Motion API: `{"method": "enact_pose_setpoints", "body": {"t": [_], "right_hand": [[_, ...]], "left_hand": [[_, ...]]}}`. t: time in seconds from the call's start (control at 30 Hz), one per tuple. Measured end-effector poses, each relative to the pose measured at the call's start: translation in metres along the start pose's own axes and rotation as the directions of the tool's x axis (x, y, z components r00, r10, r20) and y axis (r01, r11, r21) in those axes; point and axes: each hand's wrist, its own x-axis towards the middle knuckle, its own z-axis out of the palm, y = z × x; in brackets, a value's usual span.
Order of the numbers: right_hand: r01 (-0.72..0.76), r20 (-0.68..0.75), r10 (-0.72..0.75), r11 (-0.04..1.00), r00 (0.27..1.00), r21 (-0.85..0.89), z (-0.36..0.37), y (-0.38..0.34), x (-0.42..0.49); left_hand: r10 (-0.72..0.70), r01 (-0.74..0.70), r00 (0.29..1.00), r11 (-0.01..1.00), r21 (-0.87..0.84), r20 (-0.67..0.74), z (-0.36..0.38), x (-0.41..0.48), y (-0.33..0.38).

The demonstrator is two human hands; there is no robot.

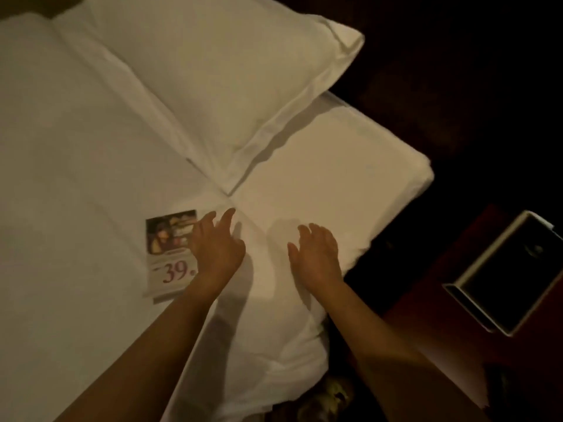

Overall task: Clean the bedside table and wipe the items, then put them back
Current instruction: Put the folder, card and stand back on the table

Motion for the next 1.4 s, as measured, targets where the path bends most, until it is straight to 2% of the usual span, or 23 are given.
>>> {"method": "enact_pose_setpoints", "body": {"t": [0.1,0.2,0.27,0.4,0.5,0.53,0.63,0.8,1.0,1.13,1.27,1.4], "right_hand": [[0.105,0.047,-0.104,0.994,0.994,-0.021,0.022,-0.047,0.008],[0.160,0.097,-0.158,0.987,0.983,-0.010,0.038,-0.087,0.016],[0.156,0.136,-0.164,0.986,0.977,0.066,0.047,-0.111,0.019],[0.046,0.220,-0.106,0.964,0.970,0.263,0.058,-0.148,0.028],[-0.104,0.292,-0.016,0.915,0.956,0.390,0.060,-0.167,0.032],[-0.161,0.310,0.024,0.891,0.951,0.425,0.059,-0.171,0.031],[-0.279,0.306,0.142,0.837,0.941,0.471,0.055,-0.177,0.028],[-0.290,0.209,0.210,0.814,0.955,0.504,0.027,-0.171,0.025],[-0.336,0.017,0.403,0.739,0.915,0.584,-0.026,-0.112,0.015],[-0.333,-0.107,0.504,0.700,0.857,0.632,-0.058,-0.042,-0.006],[-0.306,-0.200,0.597,0.636,0.777,0.709,-0.087,0.037,-0.037],[-0.283,-0.288,0.655,0.622,0.698,0.730,-0.114,0.113,-0.069]], "left_hand": [[-0.096,0.097,0.995,0.995,0.002,-0.037,-0.019,0.021,-0.049],[-0.316,0.321,0.947,0.935,-0.151,0.057,-0.035,0.029,-0.087],[-0.387,0.400,0.917,0.890,-0.217,0.099,-0.038,0.030,-0.105],[-0.455,0.487,0.873,0.827,-0.279,0.175,-0.036,0.034,-0.129],[-0.513,0.590,0.806,0.661,-0.464,0.294,-0.036,0.036,-0.129],[-0.505,0.594,0.803,0.639,-0.490,0.315,-0.037,0.036,-0.127],[-0.427,0.493,0.869,0.718,-0.492,0.248,-0.038,0.038,-0.117],[-0.345,0.366,0.927,0.747,-0.556,0.147,-0.051,0.041,-0.076],[-0.040,0.048,0.999,0.771,-0.635,0.026,-0.053,0.019,0.022],[0.165,-0.074,0.984,0.722,-0.688,0.067,-0.034,-0.015,0.093],[0.335,-0.117,0.921,0.726,-0.678,0.200,-0.002,-0.054,0.161],[0.456,-0.204,0.866,0.698,-0.687,0.207,0.025,-0.100,0.228]]}}
